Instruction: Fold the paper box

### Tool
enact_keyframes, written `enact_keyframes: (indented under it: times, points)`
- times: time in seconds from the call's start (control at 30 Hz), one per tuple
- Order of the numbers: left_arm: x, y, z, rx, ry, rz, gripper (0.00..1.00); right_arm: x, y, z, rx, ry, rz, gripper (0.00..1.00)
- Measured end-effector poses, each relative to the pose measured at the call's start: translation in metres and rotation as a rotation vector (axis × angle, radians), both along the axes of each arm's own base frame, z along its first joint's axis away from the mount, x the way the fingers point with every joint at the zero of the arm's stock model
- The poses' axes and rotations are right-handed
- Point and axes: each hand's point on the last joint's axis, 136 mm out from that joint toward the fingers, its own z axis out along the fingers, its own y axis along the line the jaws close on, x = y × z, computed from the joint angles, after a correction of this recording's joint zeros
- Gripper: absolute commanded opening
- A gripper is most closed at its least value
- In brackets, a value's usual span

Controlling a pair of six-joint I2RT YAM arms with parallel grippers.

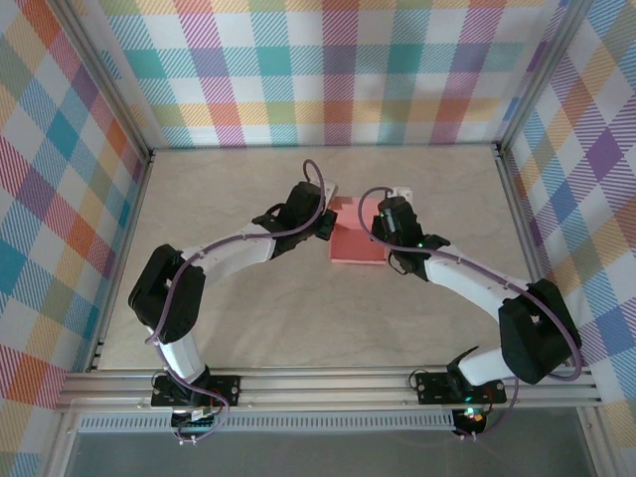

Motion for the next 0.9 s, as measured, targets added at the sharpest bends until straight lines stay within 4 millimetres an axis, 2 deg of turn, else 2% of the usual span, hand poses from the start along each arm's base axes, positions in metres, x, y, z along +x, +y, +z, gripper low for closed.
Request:
enact_keyframes:
  times: [0.43, 0.7, 0.9]
  points:
    - [0.001, -0.004, 0.000, 0.019, -0.099, 0.066, 0.00, 0.002, -0.001, -0.016, 0.012, -0.076, -0.020, 0.00]
    - [-0.004, 0.000, -0.018, 0.043, -0.110, 0.105, 0.00, -0.003, 0.002, -0.036, 0.023, -0.082, 0.015, 0.00]
    - [-0.005, 0.000, -0.021, 0.026, -0.133, 0.125, 0.00, -0.001, 0.004, -0.036, 0.032, -0.110, 0.020, 0.00]
